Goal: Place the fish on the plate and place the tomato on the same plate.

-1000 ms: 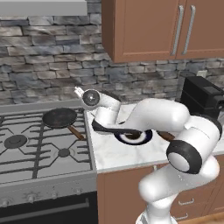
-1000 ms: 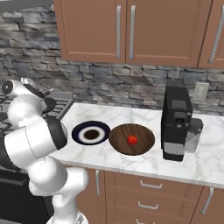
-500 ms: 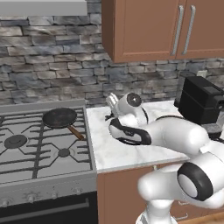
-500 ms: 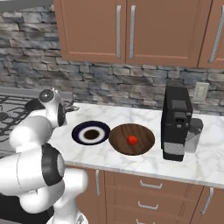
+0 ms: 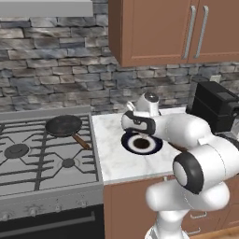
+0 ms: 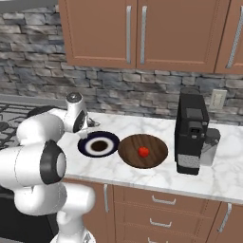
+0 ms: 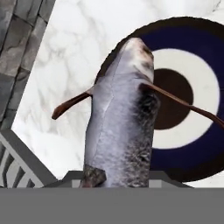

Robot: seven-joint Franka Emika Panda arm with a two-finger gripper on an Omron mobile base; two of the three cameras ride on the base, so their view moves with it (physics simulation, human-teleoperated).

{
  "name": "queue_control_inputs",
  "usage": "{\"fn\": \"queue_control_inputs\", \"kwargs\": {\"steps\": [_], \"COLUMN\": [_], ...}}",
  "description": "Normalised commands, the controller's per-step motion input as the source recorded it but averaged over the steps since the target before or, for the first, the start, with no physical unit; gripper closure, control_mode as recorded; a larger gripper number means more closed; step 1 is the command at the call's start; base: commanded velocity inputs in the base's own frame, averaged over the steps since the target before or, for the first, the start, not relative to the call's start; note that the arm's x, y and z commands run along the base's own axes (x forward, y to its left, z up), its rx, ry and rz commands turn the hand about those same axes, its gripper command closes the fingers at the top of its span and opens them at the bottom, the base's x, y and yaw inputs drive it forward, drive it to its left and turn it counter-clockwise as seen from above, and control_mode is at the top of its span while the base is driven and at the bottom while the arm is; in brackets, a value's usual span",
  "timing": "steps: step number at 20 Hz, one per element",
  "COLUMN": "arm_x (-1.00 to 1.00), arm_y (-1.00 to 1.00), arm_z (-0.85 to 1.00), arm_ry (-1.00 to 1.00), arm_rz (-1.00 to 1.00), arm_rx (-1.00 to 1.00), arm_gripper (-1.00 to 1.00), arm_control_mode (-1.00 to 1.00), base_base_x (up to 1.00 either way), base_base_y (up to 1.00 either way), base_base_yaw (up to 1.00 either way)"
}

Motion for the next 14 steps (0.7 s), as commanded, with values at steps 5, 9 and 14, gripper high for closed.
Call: {"fn": "queue_control_inputs", "kwargs": {"steps": [5, 9, 14], "arm_x": [0.05, 0.05, 0.13], "arm_y": [-0.27, -0.24, -0.18], "arm_z": [-0.61, -0.49, -0.54], "arm_ry": [0.09, 0.03, 0.03], "arm_rz": [0.00, 0.00, 0.00], "arm_rx": [-0.05, -0.01, -0.01], "arm_gripper": [1.00, 1.00, 1.00], "arm_control_mode": [-1.00, -1.00, -1.00], "base_base_x": [0.00, 0.00, 0.00], "base_base_y": [0.00, 0.00, 0.00], "base_base_yaw": [0.00, 0.00, 0.00]}}
